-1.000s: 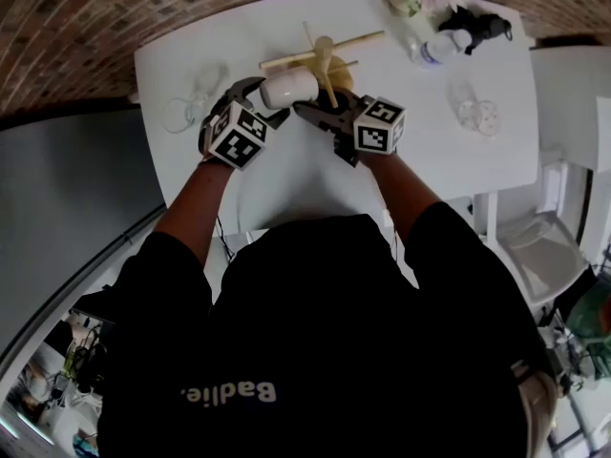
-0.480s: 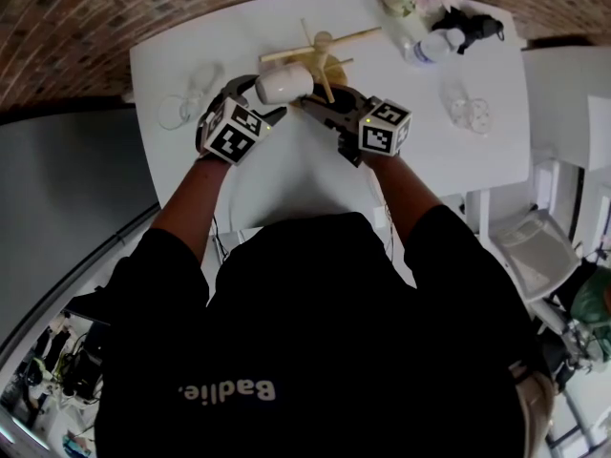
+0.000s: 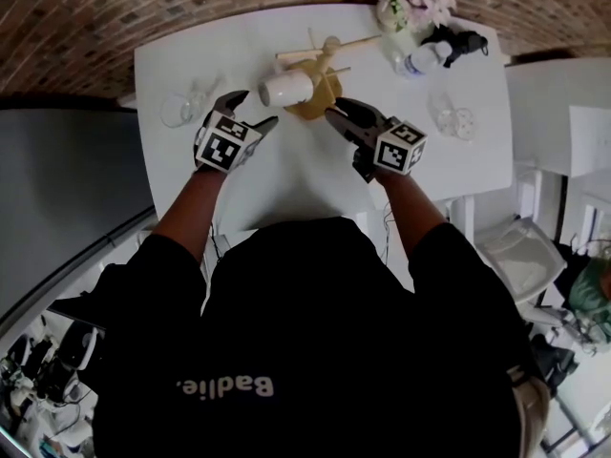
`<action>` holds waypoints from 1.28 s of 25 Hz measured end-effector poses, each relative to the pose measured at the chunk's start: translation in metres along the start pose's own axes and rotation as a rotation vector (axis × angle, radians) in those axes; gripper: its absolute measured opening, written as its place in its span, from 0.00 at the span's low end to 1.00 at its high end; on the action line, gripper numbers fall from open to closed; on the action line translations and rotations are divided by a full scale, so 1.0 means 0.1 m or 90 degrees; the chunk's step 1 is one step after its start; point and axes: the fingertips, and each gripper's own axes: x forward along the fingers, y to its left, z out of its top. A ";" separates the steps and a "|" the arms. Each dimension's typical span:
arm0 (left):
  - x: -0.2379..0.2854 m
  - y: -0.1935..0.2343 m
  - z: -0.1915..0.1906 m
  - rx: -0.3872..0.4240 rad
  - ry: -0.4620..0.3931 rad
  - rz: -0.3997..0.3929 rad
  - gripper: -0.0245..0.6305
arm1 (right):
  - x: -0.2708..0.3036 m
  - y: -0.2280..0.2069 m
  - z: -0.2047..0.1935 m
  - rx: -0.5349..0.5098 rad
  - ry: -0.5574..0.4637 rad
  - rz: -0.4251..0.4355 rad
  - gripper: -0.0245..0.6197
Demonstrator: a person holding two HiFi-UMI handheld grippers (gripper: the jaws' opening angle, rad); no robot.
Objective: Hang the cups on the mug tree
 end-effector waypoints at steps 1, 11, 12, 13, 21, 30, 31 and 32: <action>-0.06 -0.01 -0.01 -0.017 -0.012 0.000 0.58 | -0.03 0.05 0.01 0.001 0.000 -0.005 0.34; -0.79 -0.39 0.00 -0.076 -0.123 -0.029 0.50 | -0.27 0.66 -0.04 -0.021 -0.010 -0.027 0.26; -0.89 -0.44 0.00 -0.081 -0.140 -0.030 0.48 | -0.28 0.74 -0.04 -0.030 -0.011 -0.027 0.25; -0.98 -0.48 -0.01 -0.088 -0.158 -0.029 0.44 | -0.30 0.81 -0.04 -0.042 -0.011 -0.027 0.25; -1.62 -0.85 -0.08 -0.093 -0.262 -0.040 0.33 | -0.34 1.45 0.00 -0.121 -0.004 -0.026 0.19; -2.23 -1.15 -0.04 -0.060 -0.339 -0.068 0.20 | -0.28 2.09 -0.12 -0.178 -0.003 -0.011 0.12; -2.29 -1.17 -0.03 -0.061 -0.345 -0.071 0.19 | -0.28 2.16 -0.11 -0.180 -0.004 -0.010 0.12; -2.36 -1.18 -0.03 -0.063 -0.352 -0.073 0.19 | -0.28 2.23 -0.10 -0.182 -0.006 -0.008 0.12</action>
